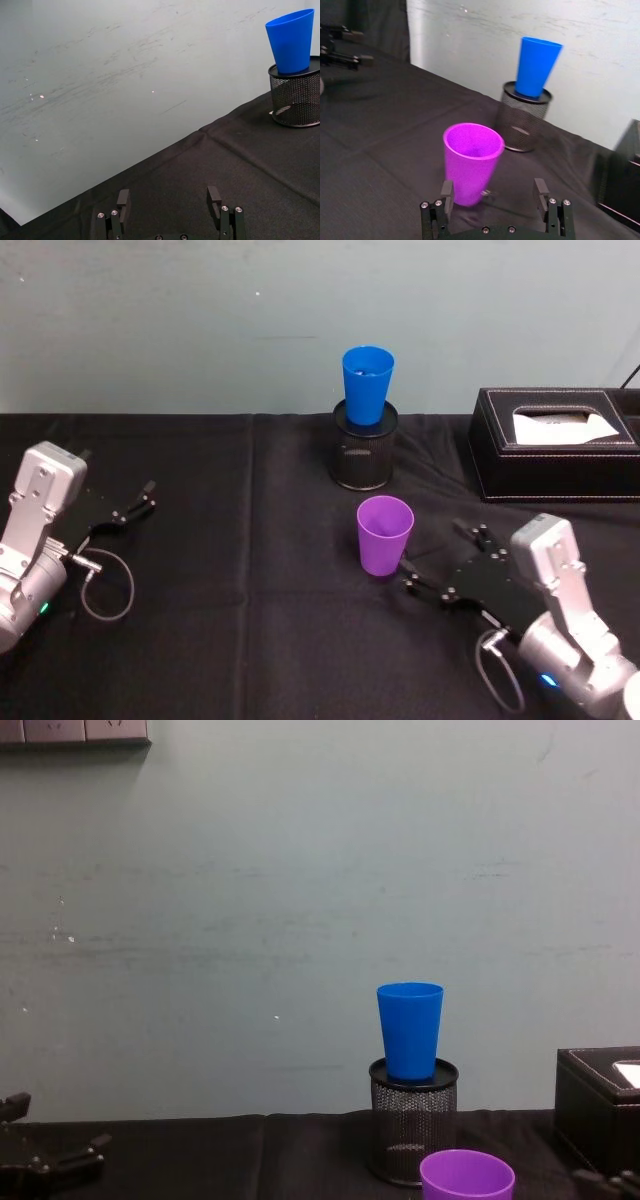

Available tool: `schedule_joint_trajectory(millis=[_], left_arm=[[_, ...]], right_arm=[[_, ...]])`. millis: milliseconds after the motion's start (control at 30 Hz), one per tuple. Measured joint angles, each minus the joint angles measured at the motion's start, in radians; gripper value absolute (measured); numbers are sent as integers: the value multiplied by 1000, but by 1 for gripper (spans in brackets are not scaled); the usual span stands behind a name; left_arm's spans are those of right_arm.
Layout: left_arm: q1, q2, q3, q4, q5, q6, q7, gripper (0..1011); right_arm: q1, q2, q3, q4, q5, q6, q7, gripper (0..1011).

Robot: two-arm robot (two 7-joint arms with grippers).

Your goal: Pick up one cup with a gripper and tap it against the other cup.

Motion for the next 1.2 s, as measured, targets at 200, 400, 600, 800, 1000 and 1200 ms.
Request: schedule_joint_trajectory(millis=[200, 400, 600, 800, 1000, 1200], left_arm=[[0, 0, 0, 0, 0, 0, 0, 1000], [0, 0, 0, 0, 0, 0, 0, 1000], [0, 0, 0, 0, 0, 0, 0, 1000], [0, 0, 0, 0, 0, 0, 0, 1000], [0, 0, 0, 0, 0, 0, 0, 1000], [0, 0, 0, 0, 0, 0, 0, 1000]], right_arm=[[46, -73, -15, 61, 18, -1, 45, 1002], [95, -147, -11, 156, 44, -25, 77, 1002], [139, -203, -11, 236, 47, -35, 107, 1002], [157, -235, -4, 272, 47, -48, 124, 1002], [156, -249, 7, 274, 39, -44, 124, 907], [150, -254, 21, 257, 28, -26, 125, 756]])
